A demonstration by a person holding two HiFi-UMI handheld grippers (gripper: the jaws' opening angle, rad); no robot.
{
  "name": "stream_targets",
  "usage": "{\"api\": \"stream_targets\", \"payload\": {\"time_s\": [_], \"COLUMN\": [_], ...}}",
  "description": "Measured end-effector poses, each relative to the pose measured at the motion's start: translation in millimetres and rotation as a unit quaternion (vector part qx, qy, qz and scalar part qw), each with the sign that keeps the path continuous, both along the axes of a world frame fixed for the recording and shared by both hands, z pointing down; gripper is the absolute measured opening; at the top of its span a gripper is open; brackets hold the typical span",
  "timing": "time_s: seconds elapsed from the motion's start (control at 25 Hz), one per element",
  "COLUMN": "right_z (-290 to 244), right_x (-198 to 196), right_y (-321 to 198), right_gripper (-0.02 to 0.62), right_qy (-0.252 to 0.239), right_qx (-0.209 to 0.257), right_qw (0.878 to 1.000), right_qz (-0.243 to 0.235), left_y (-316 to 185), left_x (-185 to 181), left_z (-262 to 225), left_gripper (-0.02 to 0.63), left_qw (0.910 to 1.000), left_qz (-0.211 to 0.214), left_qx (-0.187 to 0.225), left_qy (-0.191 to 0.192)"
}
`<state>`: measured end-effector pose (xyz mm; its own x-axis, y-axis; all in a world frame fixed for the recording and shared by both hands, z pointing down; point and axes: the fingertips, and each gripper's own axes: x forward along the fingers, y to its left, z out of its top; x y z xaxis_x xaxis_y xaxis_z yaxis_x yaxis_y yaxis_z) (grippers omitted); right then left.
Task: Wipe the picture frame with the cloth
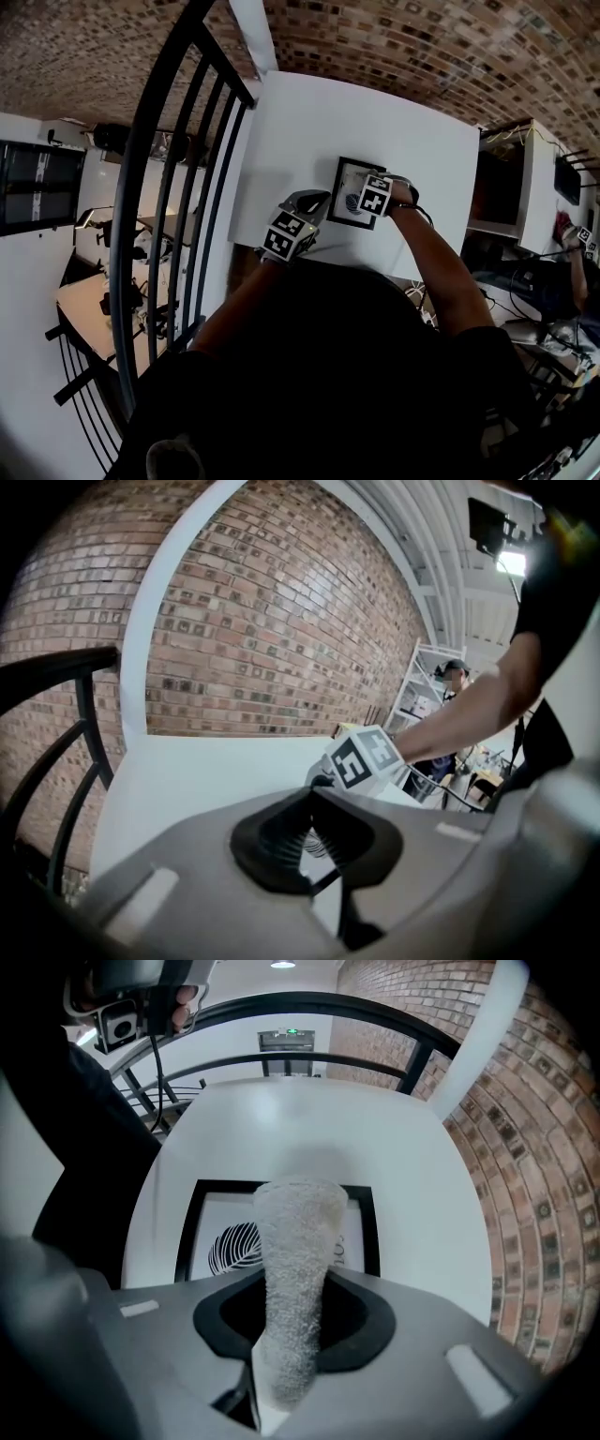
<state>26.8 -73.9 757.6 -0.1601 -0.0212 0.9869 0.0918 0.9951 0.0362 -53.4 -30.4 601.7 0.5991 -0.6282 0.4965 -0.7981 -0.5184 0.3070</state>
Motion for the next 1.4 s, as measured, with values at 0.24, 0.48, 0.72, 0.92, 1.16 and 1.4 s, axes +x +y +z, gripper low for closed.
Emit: {"api": "stream_targets", "payload": {"time_s": [0.24,0.48,0.72,0.92,1.16,1.4], "right_z": [0.5,0.1,-0.8,-20.3,-24.5,-11.6], "right_x": [33.6,65.7,86.5,51.4,-6.1,-37.8], "right_y": [-0.5,-2.1,-6.7,-10.7,6.0,30.2], "right_gripper": [0.107,0.108,0.109,0.110,0.110,0.112], "right_qy": [0.011,0.015,0.030,-0.003,-0.027,-0.025], "right_qx": [0.005,0.004,0.007,0.016,-0.004,-0.016], "right_qw": [1.000,0.998,0.997,0.999,1.000,0.999], "right_qz": [0.020,0.053,0.065,0.049,0.009,-0.026], "left_y": [-6.8,-6.4,-5.2,-3.8,0.6,11.5], "left_x": [17.9,29.8,31.7,24.0,10.3,-7.9], "left_z": [-0.9,0.0,-2.7,1.8,1.5,9.4], "left_gripper": [0.002,0.002,0.002,0.002,0.002,0.002], "left_qw": [0.9997,0.9993,0.9992,0.9997,0.9999,0.9998], "left_qz": [0.023,0.038,0.039,0.026,0.008,-0.013], "left_qx": [0.002,0.003,-0.002,-0.001,-0.003,-0.011], "left_qy": [0.002,0.000,0.005,0.000,-0.006,-0.008]}}
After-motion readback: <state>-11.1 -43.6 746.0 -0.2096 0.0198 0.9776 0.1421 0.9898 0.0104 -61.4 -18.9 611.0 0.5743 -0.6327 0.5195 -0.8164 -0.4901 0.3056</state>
